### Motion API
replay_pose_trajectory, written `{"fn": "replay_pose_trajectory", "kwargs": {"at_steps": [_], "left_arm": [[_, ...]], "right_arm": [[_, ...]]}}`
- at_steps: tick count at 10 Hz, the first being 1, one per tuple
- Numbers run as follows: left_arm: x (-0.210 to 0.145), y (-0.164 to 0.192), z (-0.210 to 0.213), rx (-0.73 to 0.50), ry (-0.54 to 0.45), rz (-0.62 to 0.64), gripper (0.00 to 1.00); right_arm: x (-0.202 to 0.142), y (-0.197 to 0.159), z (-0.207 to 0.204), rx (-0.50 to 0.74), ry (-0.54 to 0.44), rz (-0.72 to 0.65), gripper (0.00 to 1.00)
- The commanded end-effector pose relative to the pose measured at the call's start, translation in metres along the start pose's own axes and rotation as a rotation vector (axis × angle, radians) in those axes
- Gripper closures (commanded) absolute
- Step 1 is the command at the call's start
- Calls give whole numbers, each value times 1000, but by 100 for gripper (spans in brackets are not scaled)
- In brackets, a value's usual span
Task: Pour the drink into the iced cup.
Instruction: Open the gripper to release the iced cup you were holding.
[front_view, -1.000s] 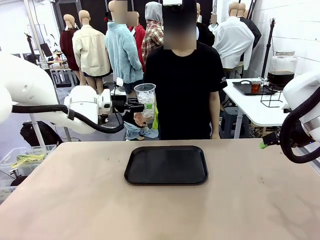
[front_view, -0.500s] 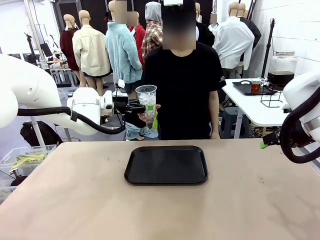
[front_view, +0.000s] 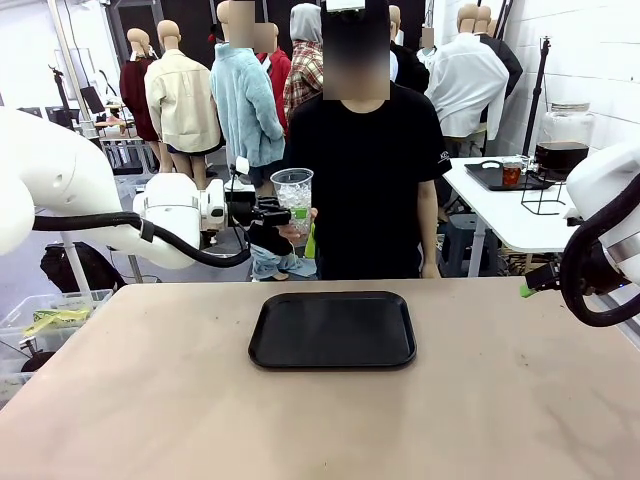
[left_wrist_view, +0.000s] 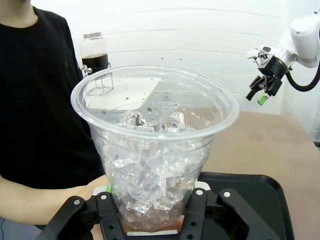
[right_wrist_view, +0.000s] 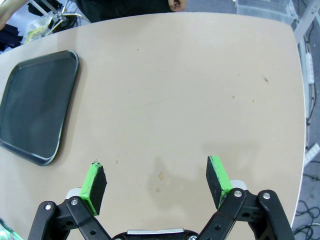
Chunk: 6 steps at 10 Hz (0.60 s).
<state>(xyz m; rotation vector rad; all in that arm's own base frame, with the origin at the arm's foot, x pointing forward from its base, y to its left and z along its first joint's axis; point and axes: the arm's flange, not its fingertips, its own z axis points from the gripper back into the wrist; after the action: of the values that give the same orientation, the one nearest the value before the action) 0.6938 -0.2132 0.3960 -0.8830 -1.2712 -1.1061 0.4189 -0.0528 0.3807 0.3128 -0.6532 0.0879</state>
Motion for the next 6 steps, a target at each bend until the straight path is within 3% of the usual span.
{"fn": "replay_pose_trajectory", "kwargs": {"at_steps": [1, 2, 4, 6], "left_arm": [[-1, 0, 0, 0, 0, 1, 47], [0, -4, 2, 19, 6, 0, 35], [7, -12, 11, 32, -8, -17, 0], [14, -20, 24, 61, -24, -33, 0]], "right_arm": [[-2, 0, -1, 4, -9, 6, 0], [-2, 0, -1, 4, -9, 6, 0], [-2, 0, -1, 4, -9, 6, 0], [-2, 0, -1, 4, -9, 6, 0]]}}
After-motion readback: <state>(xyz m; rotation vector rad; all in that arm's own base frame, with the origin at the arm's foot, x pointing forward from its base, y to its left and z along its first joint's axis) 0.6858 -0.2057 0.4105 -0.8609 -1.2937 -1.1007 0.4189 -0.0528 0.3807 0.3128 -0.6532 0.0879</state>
